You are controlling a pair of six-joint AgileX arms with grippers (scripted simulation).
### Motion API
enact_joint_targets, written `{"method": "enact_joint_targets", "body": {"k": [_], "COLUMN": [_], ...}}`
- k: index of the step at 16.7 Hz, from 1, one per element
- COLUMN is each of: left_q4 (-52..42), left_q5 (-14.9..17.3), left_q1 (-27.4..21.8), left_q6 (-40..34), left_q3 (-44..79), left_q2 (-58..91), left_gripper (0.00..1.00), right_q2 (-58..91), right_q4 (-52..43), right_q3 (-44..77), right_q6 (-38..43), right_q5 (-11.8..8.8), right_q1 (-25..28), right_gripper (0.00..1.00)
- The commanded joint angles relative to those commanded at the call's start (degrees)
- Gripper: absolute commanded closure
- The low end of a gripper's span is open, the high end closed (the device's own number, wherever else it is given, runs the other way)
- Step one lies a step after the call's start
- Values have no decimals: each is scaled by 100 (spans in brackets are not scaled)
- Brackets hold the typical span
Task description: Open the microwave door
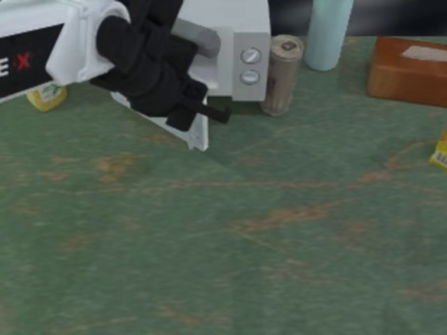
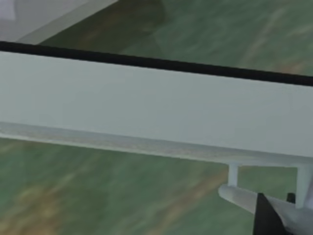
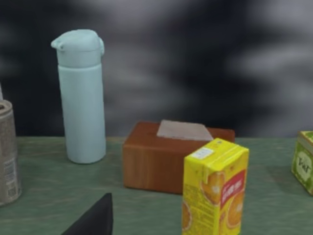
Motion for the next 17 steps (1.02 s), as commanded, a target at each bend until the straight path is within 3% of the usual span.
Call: {"method": "enact_joint_targets", "body": {"k": [7, 17], "left_q4": [0, 26], "left_q5": [59, 310], "left_q1": [-33, 183], "left_q6": [-16, 535], "left_q3": [-28, -292], "left_q2": [1, -232], "left_gripper": [100, 100], "right_q2": [0, 0], "right_q4": [0, 0], "right_q3": [0, 0], "right_q6": [0, 0], "right_q5": [0, 0], "right_q1": [0, 0], "right_gripper": [0, 0]}}
